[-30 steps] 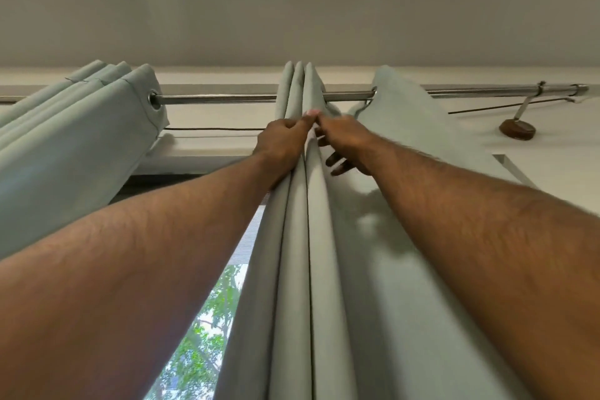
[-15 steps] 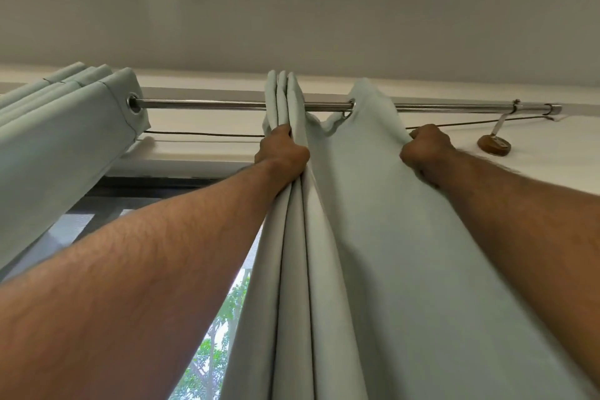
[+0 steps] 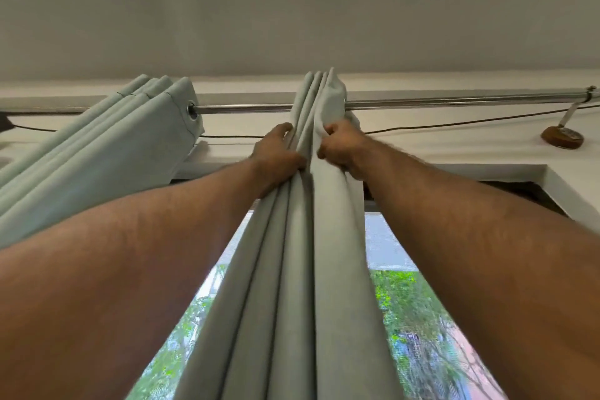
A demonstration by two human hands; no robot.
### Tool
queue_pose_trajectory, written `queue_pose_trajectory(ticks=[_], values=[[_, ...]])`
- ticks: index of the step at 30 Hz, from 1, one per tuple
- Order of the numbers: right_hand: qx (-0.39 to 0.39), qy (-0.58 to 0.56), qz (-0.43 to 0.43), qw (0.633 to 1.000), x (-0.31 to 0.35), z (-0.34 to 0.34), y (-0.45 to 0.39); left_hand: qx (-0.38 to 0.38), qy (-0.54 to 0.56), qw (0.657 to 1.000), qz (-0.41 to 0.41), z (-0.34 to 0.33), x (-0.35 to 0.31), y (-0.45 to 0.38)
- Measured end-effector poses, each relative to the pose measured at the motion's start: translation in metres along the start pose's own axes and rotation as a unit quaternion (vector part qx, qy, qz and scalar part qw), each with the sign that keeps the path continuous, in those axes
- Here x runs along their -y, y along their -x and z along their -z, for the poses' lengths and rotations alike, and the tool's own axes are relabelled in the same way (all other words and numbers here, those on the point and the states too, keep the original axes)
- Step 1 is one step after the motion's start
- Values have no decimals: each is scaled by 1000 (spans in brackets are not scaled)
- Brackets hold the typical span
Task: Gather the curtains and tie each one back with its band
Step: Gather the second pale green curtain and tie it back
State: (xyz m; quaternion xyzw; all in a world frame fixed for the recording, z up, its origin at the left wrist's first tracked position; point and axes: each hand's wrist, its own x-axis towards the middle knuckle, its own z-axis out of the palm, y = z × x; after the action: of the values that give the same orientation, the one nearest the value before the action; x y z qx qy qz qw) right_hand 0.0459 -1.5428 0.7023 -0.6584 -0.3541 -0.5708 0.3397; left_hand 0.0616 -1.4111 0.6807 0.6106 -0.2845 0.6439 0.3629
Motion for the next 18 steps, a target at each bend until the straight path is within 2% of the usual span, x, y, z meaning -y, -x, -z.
queue_pose_trajectory(ticks=[3, 6, 8, 9, 10, 12, 13, 15, 18], values=[[-40, 138, 2, 990, -11, 14, 0, 53, 41, 998, -9, -9, -3, 5], [-89, 372, -48, 922, -22, 35, 8, 46, 12, 999, 5, -15, -3, 9], [-136, 453, -69, 879, -25, 43, 16, 23, -1, 999, 22, -12, -2, 11], [-135, 444, -71, 883, -25, 42, 19, 24, 0, 999, 31, -10, -2, 13], [-112, 386, -65, 913, -24, 36, 22, 33, 10, 999, 41, -8, -2, 17], [-9, 179, -40, 983, -21, 17, 32, 52, 49, 996, 58, -7, -4, 26], [28, 88, -25, 995, -20, 6, 39, 58, 69, 994, 61, -6, -5, 31], [21, -10, -21, 1000, -23, -9, 51, 68, 96, 991, 68, -6, -5, 43], [-45, -56, -61, 996, -31, -15, 69, 65, 114, 989, 69, -5, 0, 60]])
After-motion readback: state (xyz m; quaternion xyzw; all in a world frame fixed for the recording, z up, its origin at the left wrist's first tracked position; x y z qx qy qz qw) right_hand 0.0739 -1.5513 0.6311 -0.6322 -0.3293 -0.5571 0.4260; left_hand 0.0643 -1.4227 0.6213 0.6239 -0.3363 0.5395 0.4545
